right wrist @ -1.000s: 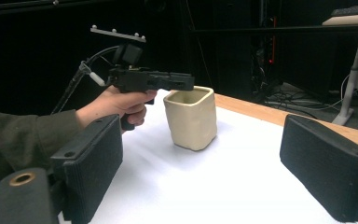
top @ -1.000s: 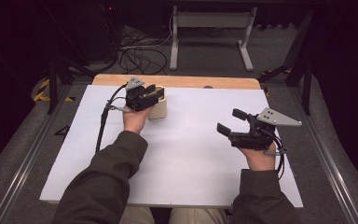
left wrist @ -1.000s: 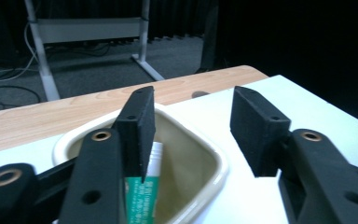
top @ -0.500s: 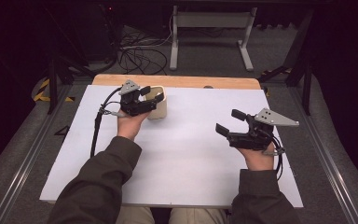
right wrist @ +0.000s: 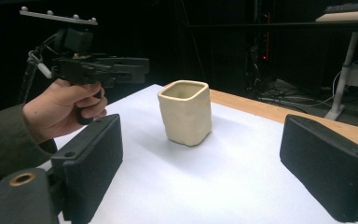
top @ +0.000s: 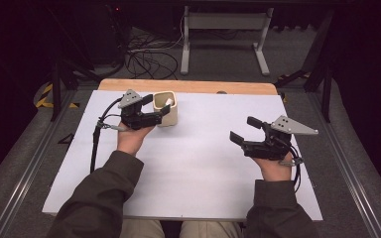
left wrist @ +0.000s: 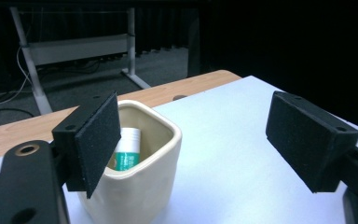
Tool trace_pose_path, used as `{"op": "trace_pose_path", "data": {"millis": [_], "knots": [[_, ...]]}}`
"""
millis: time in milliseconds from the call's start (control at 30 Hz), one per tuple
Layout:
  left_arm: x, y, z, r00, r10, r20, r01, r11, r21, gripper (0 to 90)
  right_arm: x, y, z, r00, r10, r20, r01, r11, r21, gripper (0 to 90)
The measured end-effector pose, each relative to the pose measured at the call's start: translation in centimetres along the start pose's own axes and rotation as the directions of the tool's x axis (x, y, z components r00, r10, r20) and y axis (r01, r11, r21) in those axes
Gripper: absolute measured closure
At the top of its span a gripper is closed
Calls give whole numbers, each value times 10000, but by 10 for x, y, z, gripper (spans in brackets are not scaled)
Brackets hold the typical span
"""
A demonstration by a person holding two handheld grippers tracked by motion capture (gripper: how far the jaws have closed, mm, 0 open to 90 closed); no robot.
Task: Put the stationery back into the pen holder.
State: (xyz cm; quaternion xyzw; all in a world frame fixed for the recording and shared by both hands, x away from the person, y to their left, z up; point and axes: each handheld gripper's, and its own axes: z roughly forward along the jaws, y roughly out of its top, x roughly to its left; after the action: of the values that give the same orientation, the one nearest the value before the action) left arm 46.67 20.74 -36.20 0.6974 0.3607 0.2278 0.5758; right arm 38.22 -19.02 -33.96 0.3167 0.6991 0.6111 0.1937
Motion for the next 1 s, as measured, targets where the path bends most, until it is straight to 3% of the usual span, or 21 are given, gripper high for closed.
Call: {"op": "trace_pose_path", "data": {"millis": [667, 1000], "knots": [[-17, -1, -41, 9989, 455, 142, -447, 9977, -508, 133, 3, -1, 0, 10000, -46, 73, 46, 10000, -49, 139], [-16, -5, -62, 9985, 534, 74, -530, 9974, -494, 128, 3, -3, -3, 9998, -78, 201, 80, 9999, -74, 139]]}}
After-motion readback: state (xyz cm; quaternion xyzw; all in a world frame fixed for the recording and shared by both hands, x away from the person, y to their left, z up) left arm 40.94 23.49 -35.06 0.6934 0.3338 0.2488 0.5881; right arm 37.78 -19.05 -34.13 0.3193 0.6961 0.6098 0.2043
